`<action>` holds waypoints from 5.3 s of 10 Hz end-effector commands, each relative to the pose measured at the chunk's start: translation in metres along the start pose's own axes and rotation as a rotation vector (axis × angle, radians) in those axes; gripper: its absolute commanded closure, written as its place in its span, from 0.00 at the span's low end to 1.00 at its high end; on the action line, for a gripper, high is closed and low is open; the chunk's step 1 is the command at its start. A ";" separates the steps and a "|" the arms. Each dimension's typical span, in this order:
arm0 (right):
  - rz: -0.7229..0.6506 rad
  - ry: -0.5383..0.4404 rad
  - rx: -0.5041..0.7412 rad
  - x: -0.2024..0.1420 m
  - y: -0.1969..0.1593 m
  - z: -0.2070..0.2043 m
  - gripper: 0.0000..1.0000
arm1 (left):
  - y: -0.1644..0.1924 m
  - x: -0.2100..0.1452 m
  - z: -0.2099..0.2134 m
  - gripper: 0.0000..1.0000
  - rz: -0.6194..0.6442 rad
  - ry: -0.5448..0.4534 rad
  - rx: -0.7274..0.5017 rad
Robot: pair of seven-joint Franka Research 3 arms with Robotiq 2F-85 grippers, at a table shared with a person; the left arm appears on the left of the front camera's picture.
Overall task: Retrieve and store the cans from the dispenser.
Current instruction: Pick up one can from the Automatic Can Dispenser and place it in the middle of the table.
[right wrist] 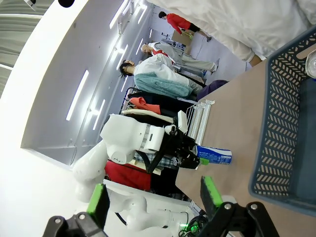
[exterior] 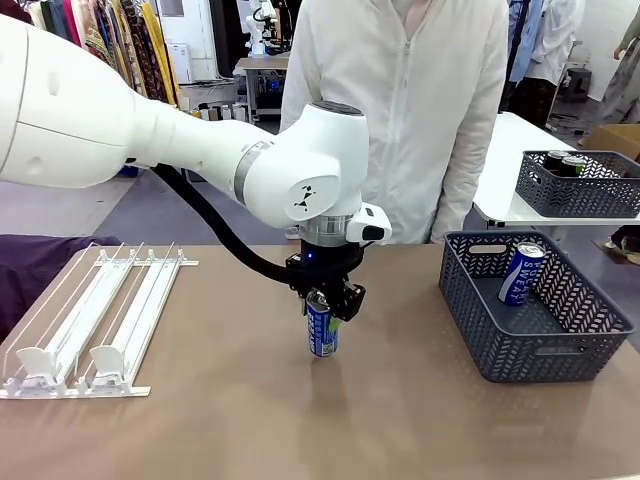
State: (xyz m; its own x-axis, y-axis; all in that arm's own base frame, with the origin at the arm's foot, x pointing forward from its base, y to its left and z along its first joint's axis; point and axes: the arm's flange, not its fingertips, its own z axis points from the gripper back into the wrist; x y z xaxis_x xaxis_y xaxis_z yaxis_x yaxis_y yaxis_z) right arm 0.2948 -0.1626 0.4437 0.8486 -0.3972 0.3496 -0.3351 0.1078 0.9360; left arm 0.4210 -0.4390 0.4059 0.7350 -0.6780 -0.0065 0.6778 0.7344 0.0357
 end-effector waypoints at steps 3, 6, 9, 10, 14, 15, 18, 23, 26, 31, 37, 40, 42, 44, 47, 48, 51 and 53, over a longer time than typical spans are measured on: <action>0.002 -0.007 0.012 0.003 0.004 -0.001 0.00 | 0.002 0.004 0.004 0.00 0.025 0.003 0.005; 0.002 -0.007 0.012 0.003 0.004 -0.001 0.00 | 0.006 0.000 0.013 0.00 0.041 -0.035 0.008; 0.002 -0.007 0.012 0.003 0.004 -0.001 0.00 | 0.018 -0.056 0.093 0.00 0.099 -0.206 0.006; 0.002 -0.007 0.012 0.003 0.004 -0.001 0.00 | 0.033 -0.087 0.129 0.00 0.117 -0.225 -0.051; 0.002 -0.007 0.012 0.003 0.004 -0.001 0.00 | 0.196 -0.278 0.213 0.00 0.303 -0.376 -0.467; 0.002 -0.007 0.012 0.003 0.004 -0.001 0.00 | 0.235 -0.336 0.212 0.00 0.429 -0.456 -0.538; 0.002 -0.007 0.012 0.003 0.004 -0.001 0.00 | 0.320 -0.450 0.162 0.00 0.600 -0.516 -0.814; 0.002 -0.007 0.012 0.003 0.004 -0.001 0.00 | 0.345 -0.507 0.123 0.00 0.685 -0.546 -0.883; 0.002 -0.007 0.012 0.003 0.004 -0.001 0.00 | 0.345 -0.507 0.123 0.00 0.685 -0.546 -0.883; 0.002 -0.007 0.012 0.003 0.004 -0.001 0.00 | 0.345 -0.507 0.123 0.00 0.685 -0.546 -0.883; 0.002 -0.007 0.012 0.003 0.004 -0.001 0.00 | 0.345 -0.507 0.123 0.00 0.685 -0.546 -0.883; 0.002 -0.007 0.012 0.003 0.004 -0.001 0.00 | 0.345 -0.507 0.123 0.00 0.685 -0.546 -0.883; 0.002 -0.007 0.012 0.003 0.004 -0.001 0.00 | 0.345 -0.507 0.123 0.00 0.685 -0.546 -0.883; 0.002 -0.007 0.012 0.003 0.004 -0.001 0.00 | 0.345 -0.507 0.123 0.00 0.685 -0.546 -0.883; 0.002 -0.007 0.012 0.003 0.004 -0.001 0.00 | 0.345 -0.507 0.123 0.00 0.685 -0.546 -0.883; 0.002 -0.007 0.012 0.003 0.004 -0.001 0.00 | 0.345 -0.507 0.123 0.00 0.685 -0.546 -0.883; 0.002 -0.007 0.012 0.003 0.004 -0.001 0.00 | 0.345 -0.507 0.123 0.00 0.685 -0.546 -0.883; 0.002 -0.007 0.012 0.003 0.004 -0.001 0.00 | 0.345 -0.507 0.123 0.00 0.685 -0.546 -0.883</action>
State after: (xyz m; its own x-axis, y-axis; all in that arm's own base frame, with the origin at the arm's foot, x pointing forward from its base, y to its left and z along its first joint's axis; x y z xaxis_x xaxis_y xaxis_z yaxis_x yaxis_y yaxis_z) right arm 0.2947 -0.1628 0.4436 0.8485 -0.3978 0.3491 -0.3347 0.1077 0.9362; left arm 0.2832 0.1534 0.5451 0.9808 0.0890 0.1734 0.0933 0.5668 -0.8186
